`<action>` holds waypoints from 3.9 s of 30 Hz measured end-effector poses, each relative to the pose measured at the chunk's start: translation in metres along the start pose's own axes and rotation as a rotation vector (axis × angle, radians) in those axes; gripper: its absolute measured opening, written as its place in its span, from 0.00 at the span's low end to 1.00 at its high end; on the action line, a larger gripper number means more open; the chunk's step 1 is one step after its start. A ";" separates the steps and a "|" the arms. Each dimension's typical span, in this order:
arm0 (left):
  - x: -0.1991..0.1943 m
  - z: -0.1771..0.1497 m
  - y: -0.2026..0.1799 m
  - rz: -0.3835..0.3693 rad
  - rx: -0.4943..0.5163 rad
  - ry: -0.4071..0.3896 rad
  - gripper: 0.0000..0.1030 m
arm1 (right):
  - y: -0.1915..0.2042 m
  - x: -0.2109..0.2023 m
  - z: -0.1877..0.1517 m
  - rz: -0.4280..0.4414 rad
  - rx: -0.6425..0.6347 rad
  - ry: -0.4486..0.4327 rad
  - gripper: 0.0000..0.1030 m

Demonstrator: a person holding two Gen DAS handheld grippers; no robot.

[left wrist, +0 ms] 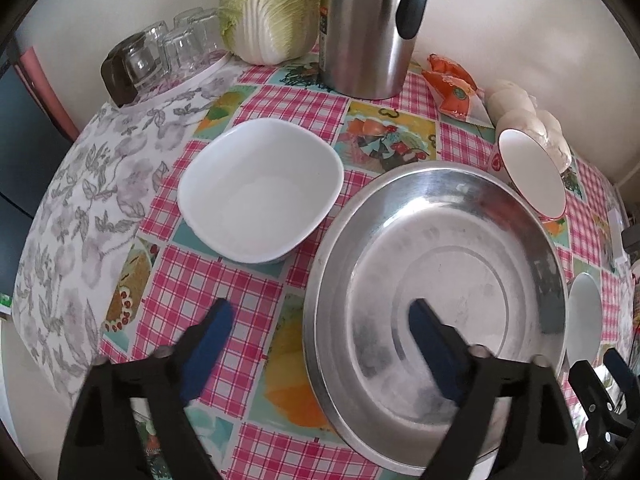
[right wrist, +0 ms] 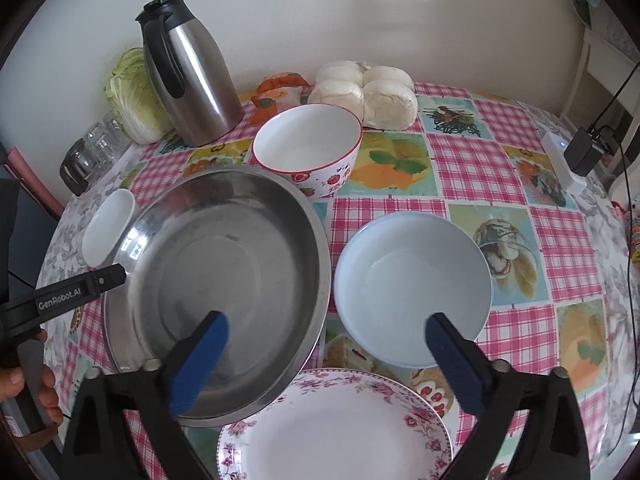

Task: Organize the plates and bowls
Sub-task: 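Lower the steel pan onto the square plate and open both grippers, then move the left and right tools to the rim of the pink-floral plate, then close the left and right grippers on the pink-floral plate rim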

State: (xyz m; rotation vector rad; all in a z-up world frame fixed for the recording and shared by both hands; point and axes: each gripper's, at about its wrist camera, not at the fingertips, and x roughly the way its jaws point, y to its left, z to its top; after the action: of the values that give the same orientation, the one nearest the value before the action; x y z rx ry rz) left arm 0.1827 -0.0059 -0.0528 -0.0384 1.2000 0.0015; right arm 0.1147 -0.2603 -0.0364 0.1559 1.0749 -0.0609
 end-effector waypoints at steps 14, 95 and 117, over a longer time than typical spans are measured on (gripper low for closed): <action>-0.015 -0.005 -0.009 0.000 0.015 -0.070 0.94 | -0.003 -0.007 -0.001 -0.015 -0.016 -0.025 1.00; 0.015 -0.135 -0.110 -0.239 0.141 0.251 0.36 | -0.133 0.014 -0.105 0.156 0.429 0.211 0.18; 0.011 -0.137 -0.104 -0.279 0.132 0.248 0.22 | -0.151 0.006 -0.112 0.212 0.486 0.204 0.17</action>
State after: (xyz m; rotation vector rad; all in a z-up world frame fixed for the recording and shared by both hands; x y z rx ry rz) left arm 0.0615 -0.1142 -0.1096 -0.0921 1.4320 -0.3356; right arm 0.0013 -0.3916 -0.1082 0.7253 1.2262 -0.1167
